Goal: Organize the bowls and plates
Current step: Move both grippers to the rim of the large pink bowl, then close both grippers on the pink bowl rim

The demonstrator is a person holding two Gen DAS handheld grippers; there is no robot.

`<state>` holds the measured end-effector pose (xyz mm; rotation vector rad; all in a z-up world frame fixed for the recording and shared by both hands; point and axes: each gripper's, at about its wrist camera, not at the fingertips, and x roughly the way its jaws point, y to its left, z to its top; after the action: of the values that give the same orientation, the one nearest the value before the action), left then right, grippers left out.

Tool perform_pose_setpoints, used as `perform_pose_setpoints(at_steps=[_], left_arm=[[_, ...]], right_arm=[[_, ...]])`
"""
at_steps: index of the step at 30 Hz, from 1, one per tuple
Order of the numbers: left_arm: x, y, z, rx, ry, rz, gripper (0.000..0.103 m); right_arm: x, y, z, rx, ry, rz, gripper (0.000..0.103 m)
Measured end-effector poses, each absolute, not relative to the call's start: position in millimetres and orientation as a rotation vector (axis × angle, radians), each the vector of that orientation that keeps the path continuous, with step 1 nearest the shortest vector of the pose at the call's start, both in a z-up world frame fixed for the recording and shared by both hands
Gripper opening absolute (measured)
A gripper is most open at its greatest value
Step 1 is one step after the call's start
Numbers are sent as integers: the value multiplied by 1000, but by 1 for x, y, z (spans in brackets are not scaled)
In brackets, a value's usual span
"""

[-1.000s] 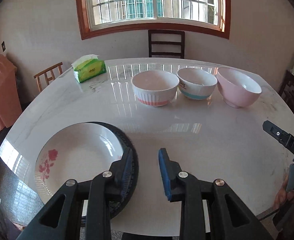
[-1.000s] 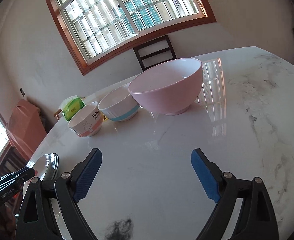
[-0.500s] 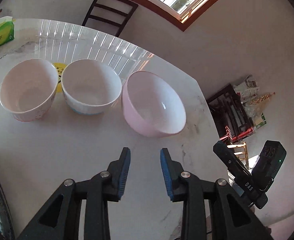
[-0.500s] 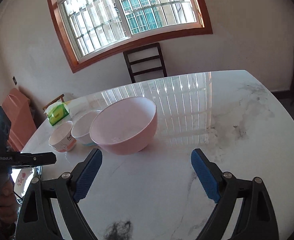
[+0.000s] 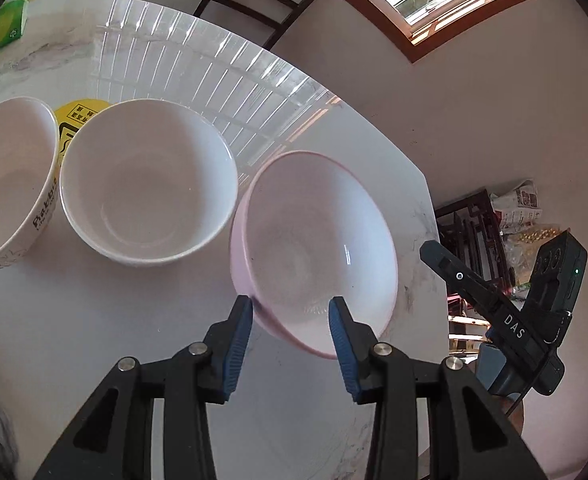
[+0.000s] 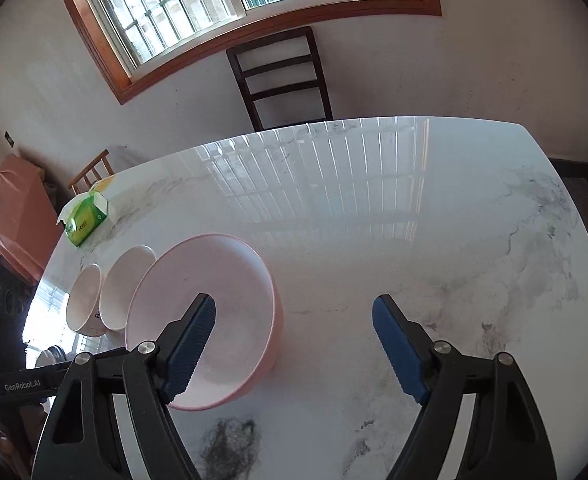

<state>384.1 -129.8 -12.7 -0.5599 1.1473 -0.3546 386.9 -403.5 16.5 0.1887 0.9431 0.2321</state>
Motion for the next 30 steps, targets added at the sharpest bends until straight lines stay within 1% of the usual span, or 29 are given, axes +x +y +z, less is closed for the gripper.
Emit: perform_pose_setpoints(at_steps=[2,4,6,8,9,10,11,12,13,14,18,24,30], left_arm=[[387,-131,-14,-545,1141,-327,41],[388,-131,-15,-538,1127,-307,41],[393,-134,-16,-524,1130,-291,41],[389,-132,-18,-516,1126,-277,41],[389,-132,-18,-508,1129,-272,41],[389,-134,-19,-496,1133,-268,40],[391,-137,-21,-472,1143,-267,39],[392,-141,-22,-438,1159,-265,37],[392,-143,-24,-401,1172,-257,26],[393,-146,-25,-371,1170,-244,25],[385,-144,-25,-316,1165,-224,19],[346,-125,-12,-327,1156,-243,18],[289,-84,6,-347,1140,-243,18]], right_arm=[[394,-401,9,183,965,225,78],[402,-399,1,182,991,225,73],[408,-396,-6,178,1010,228,71],[413,-391,-12,156,1030,230,66],[415,-389,-14,147,1041,234,56],[418,-387,-18,133,1058,238,40],[419,-384,-22,121,1078,242,32],[420,-382,-27,117,1099,251,17],[420,-380,-32,120,1117,267,11],[418,-378,-34,109,1125,267,13],[405,-382,-29,135,1132,291,13],[366,-369,-15,122,1157,328,14],[311,-339,1,133,1164,401,16]])
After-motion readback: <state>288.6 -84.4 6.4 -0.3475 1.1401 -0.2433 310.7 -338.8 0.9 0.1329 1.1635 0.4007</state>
